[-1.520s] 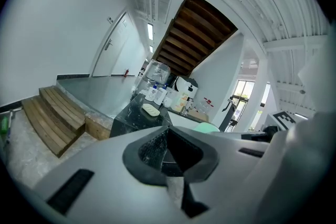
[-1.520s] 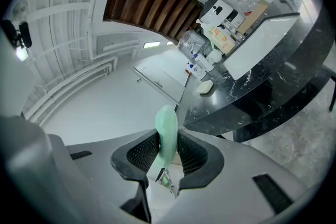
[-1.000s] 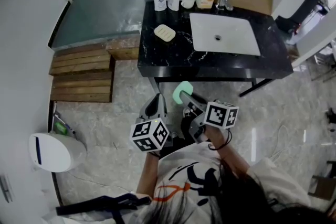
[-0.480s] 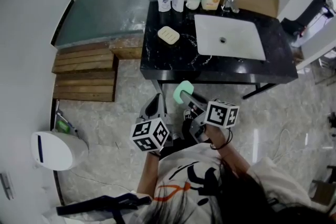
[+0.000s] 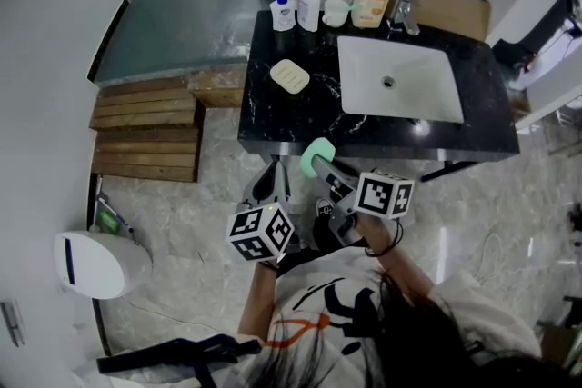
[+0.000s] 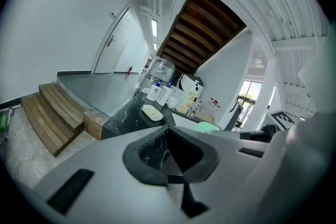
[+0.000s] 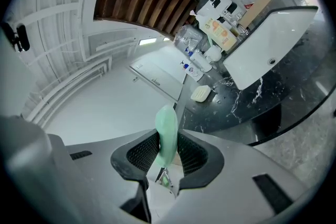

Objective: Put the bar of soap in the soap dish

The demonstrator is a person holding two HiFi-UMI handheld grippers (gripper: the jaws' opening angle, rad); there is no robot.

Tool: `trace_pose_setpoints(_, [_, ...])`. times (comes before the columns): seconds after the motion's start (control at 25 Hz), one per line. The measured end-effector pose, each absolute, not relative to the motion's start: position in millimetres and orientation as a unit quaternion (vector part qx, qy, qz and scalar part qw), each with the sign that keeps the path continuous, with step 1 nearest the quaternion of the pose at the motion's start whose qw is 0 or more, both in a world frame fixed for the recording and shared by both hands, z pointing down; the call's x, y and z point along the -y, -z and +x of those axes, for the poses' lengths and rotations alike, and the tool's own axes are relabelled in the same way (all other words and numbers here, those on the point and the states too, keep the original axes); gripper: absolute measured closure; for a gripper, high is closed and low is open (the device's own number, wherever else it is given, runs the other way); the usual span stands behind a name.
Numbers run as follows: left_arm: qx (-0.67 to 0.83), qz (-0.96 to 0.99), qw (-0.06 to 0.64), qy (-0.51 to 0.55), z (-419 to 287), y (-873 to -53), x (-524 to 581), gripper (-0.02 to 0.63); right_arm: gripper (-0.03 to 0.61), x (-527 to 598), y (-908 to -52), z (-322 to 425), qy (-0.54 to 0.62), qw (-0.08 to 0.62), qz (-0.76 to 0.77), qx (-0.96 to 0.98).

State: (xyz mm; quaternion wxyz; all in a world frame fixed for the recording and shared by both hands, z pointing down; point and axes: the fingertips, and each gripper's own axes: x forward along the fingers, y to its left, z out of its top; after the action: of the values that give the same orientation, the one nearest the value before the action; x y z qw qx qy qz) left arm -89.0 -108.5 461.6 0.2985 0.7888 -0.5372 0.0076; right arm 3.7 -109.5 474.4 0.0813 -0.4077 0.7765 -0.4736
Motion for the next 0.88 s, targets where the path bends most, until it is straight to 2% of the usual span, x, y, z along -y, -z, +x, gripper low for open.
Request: trace_pose_setpoints(0.88, [0.584,0.75,0.31,-0.015,-65.9,-471.7,195.5,0.612,0.462,213.9,-487.3,28.7,0.499,0.059,-0.363,-0.785])
